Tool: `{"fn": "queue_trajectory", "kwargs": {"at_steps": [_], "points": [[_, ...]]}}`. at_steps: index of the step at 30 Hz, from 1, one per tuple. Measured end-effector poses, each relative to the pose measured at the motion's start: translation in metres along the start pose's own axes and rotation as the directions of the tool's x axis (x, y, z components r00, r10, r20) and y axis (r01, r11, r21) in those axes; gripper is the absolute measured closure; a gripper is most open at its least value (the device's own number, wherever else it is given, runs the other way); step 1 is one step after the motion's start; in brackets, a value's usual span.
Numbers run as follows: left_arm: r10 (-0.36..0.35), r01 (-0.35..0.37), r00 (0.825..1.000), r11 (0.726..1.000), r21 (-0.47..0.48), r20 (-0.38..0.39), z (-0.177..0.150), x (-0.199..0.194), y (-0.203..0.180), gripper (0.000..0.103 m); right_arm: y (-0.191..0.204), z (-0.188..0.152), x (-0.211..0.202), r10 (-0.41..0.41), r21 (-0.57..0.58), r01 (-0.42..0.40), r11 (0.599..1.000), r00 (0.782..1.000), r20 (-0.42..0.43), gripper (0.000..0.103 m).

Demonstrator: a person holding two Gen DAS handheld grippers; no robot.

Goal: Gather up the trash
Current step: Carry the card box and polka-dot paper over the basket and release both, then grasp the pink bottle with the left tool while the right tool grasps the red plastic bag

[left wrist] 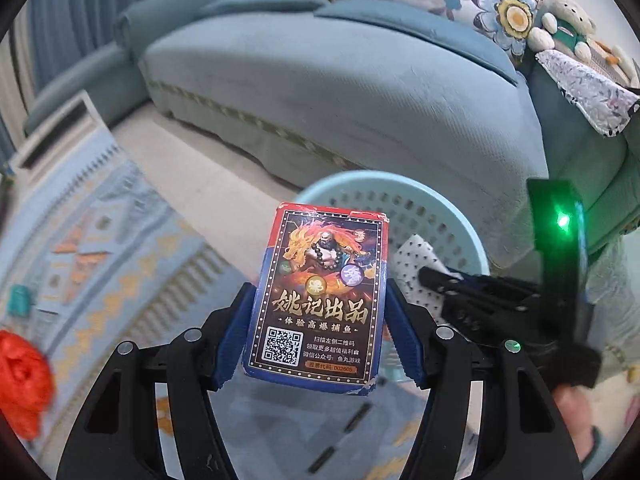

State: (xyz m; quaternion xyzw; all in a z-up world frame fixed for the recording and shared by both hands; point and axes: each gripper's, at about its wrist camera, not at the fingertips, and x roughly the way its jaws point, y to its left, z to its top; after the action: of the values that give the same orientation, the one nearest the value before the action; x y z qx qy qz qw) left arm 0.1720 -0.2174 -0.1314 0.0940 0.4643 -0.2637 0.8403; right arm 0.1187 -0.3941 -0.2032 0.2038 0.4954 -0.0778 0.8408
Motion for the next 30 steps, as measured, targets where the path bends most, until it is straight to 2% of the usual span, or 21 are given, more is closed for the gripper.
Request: {"fn": "queue_trajectory", "kwargs": {"at_steps": [4,6,9,14,15,16,17,19,24,25,30], "points": [[-0.023,0.023,1.000,1.000,-0.003,-0.013,-0.004,0.010,-0.003,0.040,-0.007,-0.006,0.008,-0.008,0.002,0.008,1.000,1.000,-0.004,0.090],[-0.046,0.046,0.999,0.999,0.004,-0.016,-0.007,0.010,-0.004,0.031,-0.004,-0.005,0.007,-0.006,-0.002,0.006,1.000,1.000,0.001,0.090],[-0.033,0.033,0.999,0.999,-0.002,0.009,-0.009,0.001,-0.004,0.024,-0.006,-0.001,-0.002,0.008,-0.004,-0.008,1.000,1.000,0.016,0.081],[-0.041,0.043,0.998,0.998,-0.048,0.047,-0.011,-0.021,0.007,0.024,-0.008,0.001,-0.021,0.016,0.005,-0.016,1.000,0.999,0.048,0.076],[-0.041,0.044,0.998,0.998,-0.053,0.056,-0.013,-0.028,0.009,0.024,-0.008,0.001,-0.025,0.013,0.010,-0.014,1.000,0.999,0.052,0.069],[-0.040,0.044,0.997,0.997,-0.060,0.065,-0.014,-0.034,0.013,0.024,-0.008,0.001,-0.029,0.010,0.020,-0.011,1.000,0.998,0.056,0.056],[-0.035,0.040,0.997,0.997,-0.068,0.072,-0.016,-0.039,0.016,0.024,-0.008,0.001,-0.035,0.010,0.034,-0.012,0.999,0.998,0.065,0.051],[-0.025,0.034,0.995,0.995,-0.094,0.095,-0.022,-0.055,0.027,0.024,-0.003,0.000,-0.045,0.021,0.037,-0.024,0.999,0.997,0.079,0.049],[-0.041,0.066,0.983,0.989,-0.134,0.177,-0.042,-0.105,0.061,0.024,0.039,-0.007,-0.075,0.034,-0.049,-0.027,0.998,0.990,0.137,0.047],[-0.033,0.062,0.981,0.988,-0.144,0.190,-0.045,-0.113,0.067,0.024,0.049,-0.008,-0.079,0.032,-0.067,-0.023,0.998,0.989,0.147,0.043],[0.031,0.034,0.966,0.969,-0.244,0.256,-0.069,-0.160,0.119,0.024,0.115,-0.016,-0.097,0.095,-0.187,-0.063,0.980,0.981,0.167,0.042]]}}
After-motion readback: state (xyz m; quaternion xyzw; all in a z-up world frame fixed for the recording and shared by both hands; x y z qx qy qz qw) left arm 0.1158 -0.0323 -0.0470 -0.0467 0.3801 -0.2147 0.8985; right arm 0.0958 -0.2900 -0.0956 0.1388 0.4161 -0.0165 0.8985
